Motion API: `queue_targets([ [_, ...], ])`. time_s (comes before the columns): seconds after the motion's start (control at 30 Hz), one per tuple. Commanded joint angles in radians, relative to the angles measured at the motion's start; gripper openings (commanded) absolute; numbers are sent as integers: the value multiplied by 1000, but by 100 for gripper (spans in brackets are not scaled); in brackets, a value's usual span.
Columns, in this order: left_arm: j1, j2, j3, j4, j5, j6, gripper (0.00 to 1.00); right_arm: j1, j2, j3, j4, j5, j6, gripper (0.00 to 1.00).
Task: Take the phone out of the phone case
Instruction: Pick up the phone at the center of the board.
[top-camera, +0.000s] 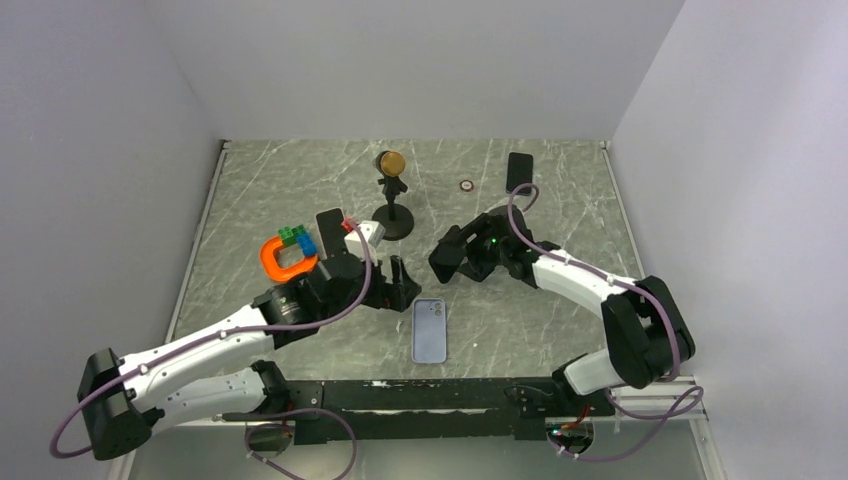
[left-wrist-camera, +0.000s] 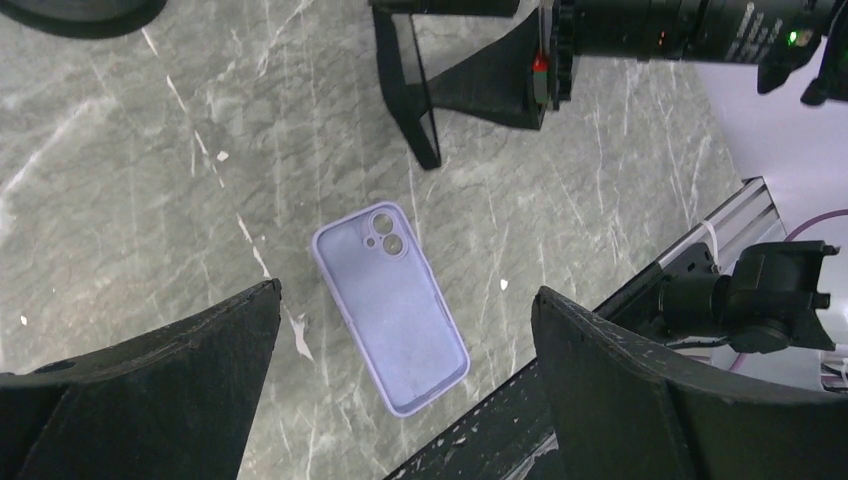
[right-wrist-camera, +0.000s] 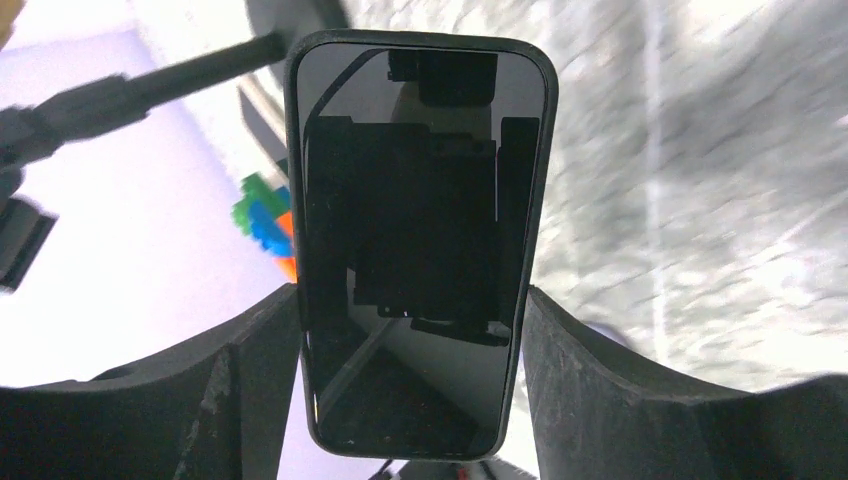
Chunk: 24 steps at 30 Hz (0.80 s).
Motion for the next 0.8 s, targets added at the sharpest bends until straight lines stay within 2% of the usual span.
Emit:
queue_targets([
  [0.0, 4, 60, 90, 63, -18, 51, 99, 55, -96, -5, 201, -55, 177, 0],
  [0.37, 3, 160, 123, 80, -33, 86, 89, 169, -148, 5, 229, -16, 248, 0],
  [0.77, 3, 198, 115, 70, -112, 61, 49, 326, -198, -5, 217, 120, 343, 0],
])
